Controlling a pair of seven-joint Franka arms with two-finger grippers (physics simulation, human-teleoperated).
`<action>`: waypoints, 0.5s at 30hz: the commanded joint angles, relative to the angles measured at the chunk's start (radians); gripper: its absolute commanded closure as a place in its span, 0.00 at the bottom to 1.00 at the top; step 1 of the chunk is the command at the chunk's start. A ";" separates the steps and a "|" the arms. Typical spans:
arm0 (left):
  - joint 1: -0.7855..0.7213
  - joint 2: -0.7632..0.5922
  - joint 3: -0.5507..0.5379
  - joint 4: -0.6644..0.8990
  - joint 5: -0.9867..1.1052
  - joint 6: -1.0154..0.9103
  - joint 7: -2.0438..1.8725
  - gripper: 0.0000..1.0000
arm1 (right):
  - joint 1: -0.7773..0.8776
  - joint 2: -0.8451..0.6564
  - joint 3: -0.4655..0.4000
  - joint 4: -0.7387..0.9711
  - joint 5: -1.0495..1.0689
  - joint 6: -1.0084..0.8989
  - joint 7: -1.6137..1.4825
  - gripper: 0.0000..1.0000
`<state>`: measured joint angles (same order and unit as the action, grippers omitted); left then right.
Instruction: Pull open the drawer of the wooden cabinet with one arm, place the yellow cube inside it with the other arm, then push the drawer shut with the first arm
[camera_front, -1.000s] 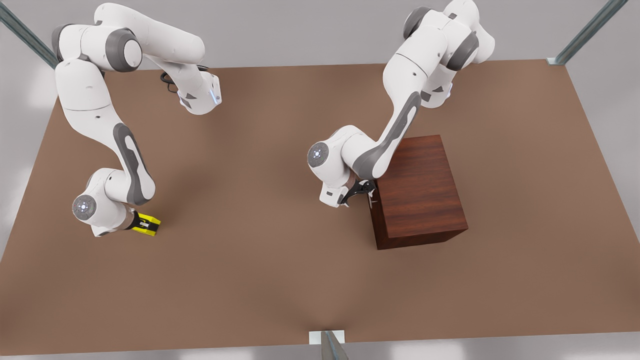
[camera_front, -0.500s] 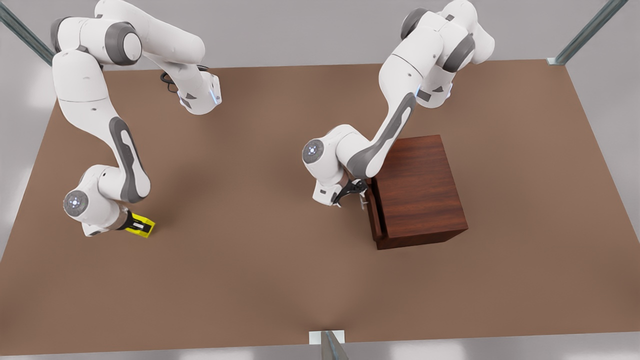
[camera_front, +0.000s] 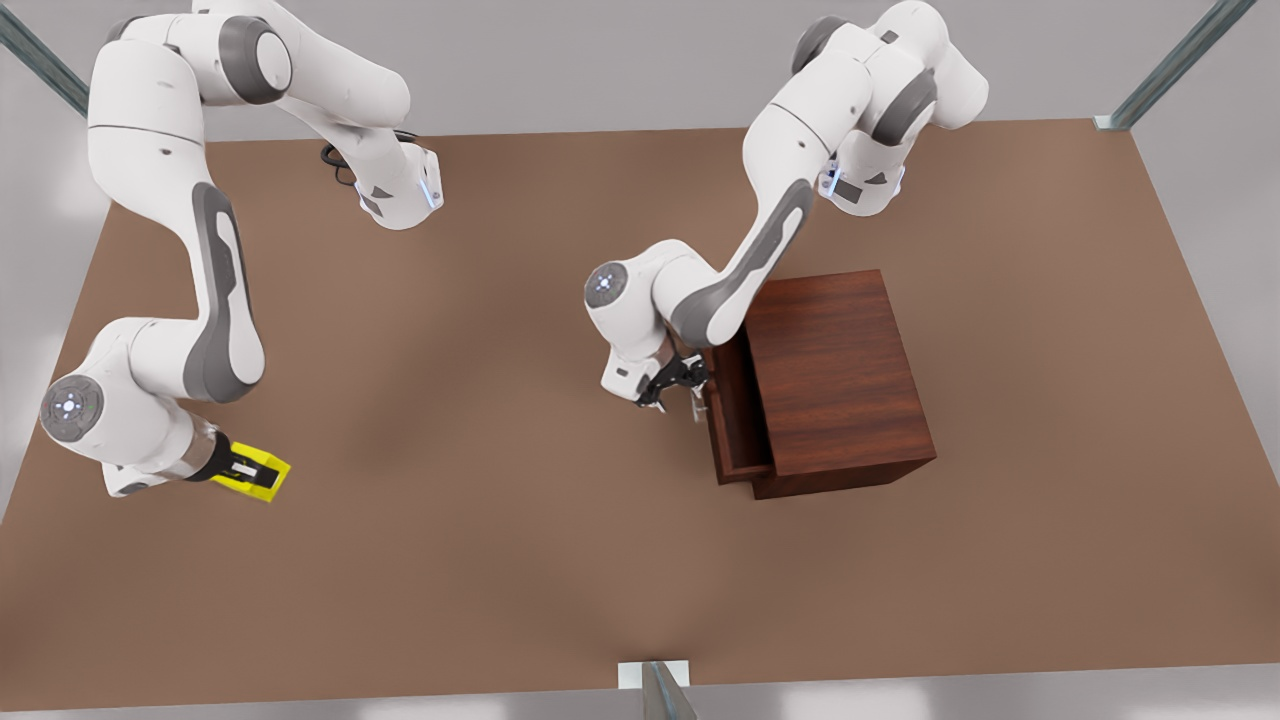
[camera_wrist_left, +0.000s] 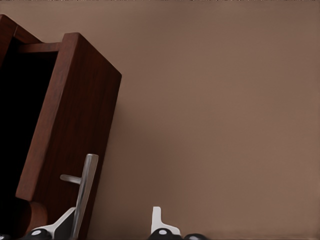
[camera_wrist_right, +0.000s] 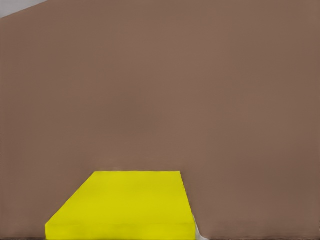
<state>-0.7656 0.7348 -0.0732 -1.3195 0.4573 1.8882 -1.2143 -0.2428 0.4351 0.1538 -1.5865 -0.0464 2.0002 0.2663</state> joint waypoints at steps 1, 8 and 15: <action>-0.020 0.003 -0.011 -0.001 -0.011 -0.001 -0.030 0.00 | 0.000 -0.001 0.006 0.013 0.000 -0.123 0.191 0.24; -0.049 -0.002 -0.042 0.094 -0.025 -0.136 -0.050 0.00 | -0.009 -0.001 0.001 0.033 -0.007 -0.143 0.194 0.24; 0.067 -0.181 -0.085 0.197 -0.216 -0.475 0.163 0.00 | 0.000 -0.002 0.107 0.137 0.000 -0.294 0.408 0.24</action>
<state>-0.7161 0.5722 -0.1585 -1.1256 0.3018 1.6044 -1.2142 -0.2449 0.4344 0.2434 -1.4660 -0.0474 1.8161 0.4029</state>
